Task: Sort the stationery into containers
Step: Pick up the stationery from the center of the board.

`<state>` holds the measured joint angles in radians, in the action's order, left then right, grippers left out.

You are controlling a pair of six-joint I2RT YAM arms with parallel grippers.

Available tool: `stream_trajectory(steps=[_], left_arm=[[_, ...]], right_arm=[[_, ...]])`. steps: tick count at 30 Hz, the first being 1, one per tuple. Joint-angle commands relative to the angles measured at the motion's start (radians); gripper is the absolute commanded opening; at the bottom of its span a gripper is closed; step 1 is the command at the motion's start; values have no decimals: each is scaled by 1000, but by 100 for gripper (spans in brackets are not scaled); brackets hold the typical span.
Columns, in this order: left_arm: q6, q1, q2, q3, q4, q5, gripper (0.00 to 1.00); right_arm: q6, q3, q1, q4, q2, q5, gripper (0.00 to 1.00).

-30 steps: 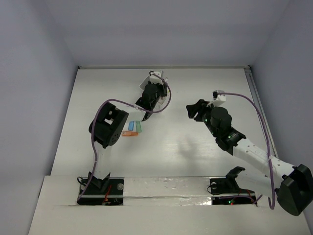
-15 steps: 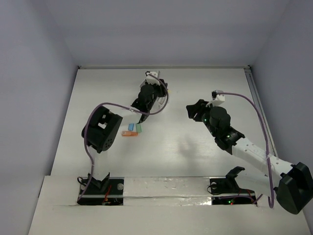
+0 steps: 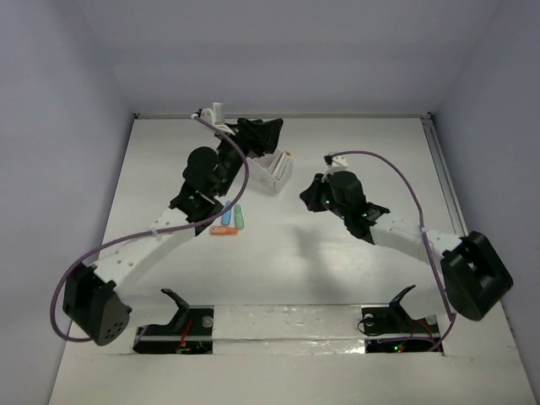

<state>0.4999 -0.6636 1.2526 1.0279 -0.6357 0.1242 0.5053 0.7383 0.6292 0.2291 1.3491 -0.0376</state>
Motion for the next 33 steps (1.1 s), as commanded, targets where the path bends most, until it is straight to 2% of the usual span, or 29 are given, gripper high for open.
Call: stream_trajectory(steps=[1,2,5,6,7,9,12,17,26,33], left_arm=[[153,-4,-106,-61,73,-84,66],[160,-4,-149,-69,102,-93,67],[183,-14,-220,-77,148,-150,68],[189,-25,-237,-81,149,-162,68],[196,-25,-254,-86,151,-181,70],[216,-25,-301,-95,169,-193,71],[232,-25,-360,-114,185,-193,75],[220,-25,-413,-109,218,-156,82],[207,-25,-460,-138,214,-143,90],[195,-25,-444,-126,226,-163,89]], right_arm=[[-45,151,95,-52,125,105,6],[-60,183,139,-71,158,97,9],[-70,306,187,-129,290,87,33],[-70,334,208,-155,321,81,46],[-70,387,208,-165,376,77,53],[-70,443,239,-206,432,73,64],[-82,555,254,-272,530,59,73],[-93,720,288,-350,682,30,75],[-113,868,288,-444,820,-7,74],[-134,924,288,-493,869,-56,66]])
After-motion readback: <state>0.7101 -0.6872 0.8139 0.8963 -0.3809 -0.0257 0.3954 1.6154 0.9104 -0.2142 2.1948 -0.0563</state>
